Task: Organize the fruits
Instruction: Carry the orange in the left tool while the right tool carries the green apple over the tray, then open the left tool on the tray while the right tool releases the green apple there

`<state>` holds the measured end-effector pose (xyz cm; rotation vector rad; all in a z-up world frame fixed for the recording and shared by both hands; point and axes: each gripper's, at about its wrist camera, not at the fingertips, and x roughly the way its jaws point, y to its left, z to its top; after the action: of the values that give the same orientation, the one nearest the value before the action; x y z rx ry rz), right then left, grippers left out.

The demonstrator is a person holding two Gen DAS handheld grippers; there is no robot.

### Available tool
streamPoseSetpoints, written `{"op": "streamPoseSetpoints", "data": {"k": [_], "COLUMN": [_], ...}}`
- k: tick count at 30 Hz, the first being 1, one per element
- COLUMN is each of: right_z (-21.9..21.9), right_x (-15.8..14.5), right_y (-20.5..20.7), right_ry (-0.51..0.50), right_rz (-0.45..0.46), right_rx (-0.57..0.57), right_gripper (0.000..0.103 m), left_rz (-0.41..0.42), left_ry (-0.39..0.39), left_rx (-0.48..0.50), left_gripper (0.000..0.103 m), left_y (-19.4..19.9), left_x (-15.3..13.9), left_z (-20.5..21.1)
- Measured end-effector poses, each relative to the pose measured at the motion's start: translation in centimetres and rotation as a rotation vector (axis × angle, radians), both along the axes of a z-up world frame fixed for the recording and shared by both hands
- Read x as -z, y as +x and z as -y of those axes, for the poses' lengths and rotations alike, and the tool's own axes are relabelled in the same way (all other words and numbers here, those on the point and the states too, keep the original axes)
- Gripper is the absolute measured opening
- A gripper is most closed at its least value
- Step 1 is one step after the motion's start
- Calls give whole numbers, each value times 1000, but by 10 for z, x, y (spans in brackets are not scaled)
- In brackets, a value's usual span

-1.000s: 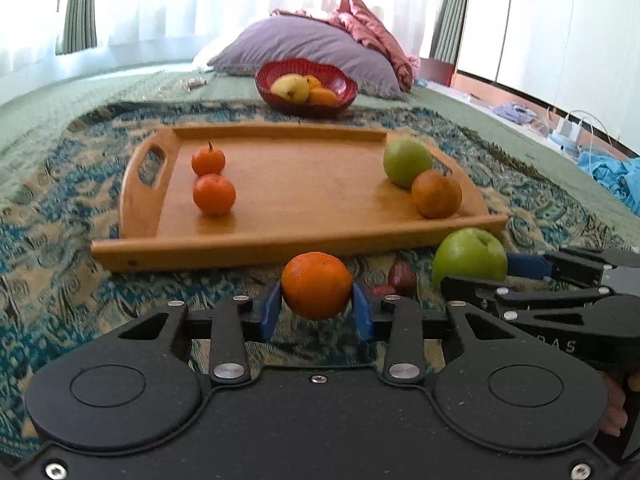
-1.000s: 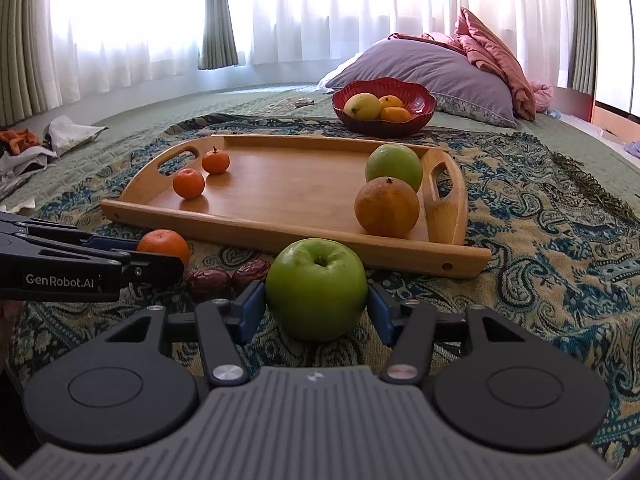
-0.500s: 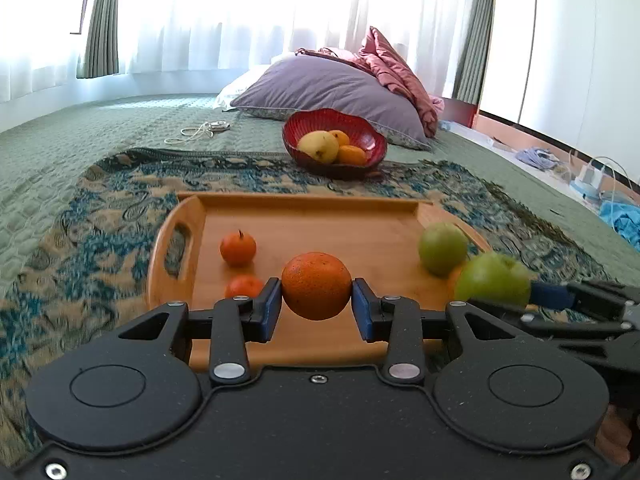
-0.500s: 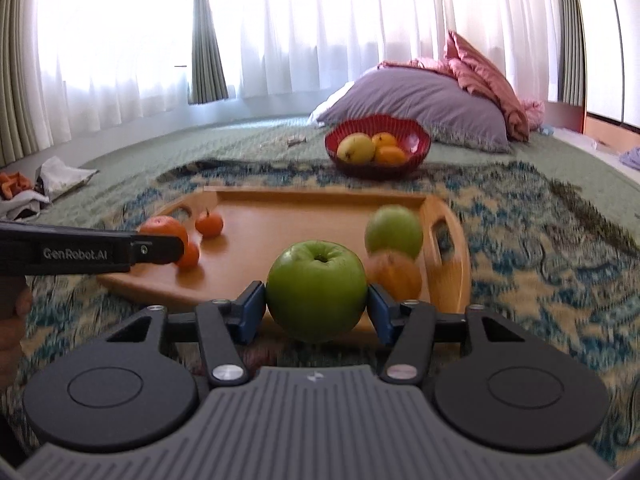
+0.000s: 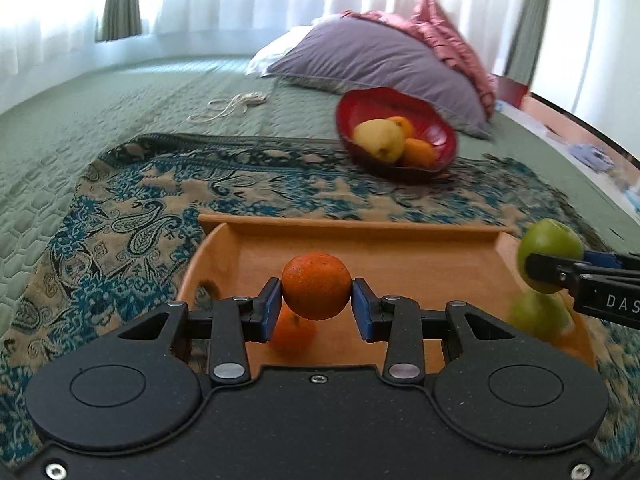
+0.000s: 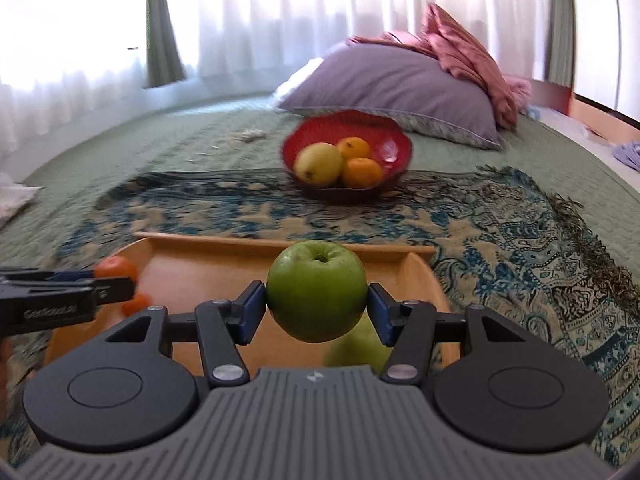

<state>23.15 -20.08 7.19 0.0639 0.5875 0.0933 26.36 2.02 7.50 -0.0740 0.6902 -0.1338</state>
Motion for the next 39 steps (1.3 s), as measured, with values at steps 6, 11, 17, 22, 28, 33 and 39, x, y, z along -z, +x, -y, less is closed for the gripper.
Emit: {"op": "streamPoseSetpoints", "data": {"k": [6,11,17,22,28,33,39], "right_z": [4,2,-1,0,0,2,6], "right_x": [10,20,31,38,40,40,40], "right_y": [44,64,73,78,78,77,73], "right_ry": [-31,-98,-123,-118,-122,-102,-93], "right_rz": [-77,-122,-166,-193,-198,-197,-188], "right_rx": [60,70,59,64,55,57,67], "right_gripper": [59,59,59,59,59,59,73], "left_rz": [-38,-62,-88,-115,-131,-131,-96], "left_ry": [13,34,54,78,99,98,112], "left_rx": [-41,-63,-75,-84,-80,-78,-67], "left_gripper": [36,36,36,36,36,36,54], "left_y": [39,59,69,76,79,80,69], "left_x": [9,15,22,28,33,33,27], "left_z": [-6,-10,-6,0,4,4,3]}}
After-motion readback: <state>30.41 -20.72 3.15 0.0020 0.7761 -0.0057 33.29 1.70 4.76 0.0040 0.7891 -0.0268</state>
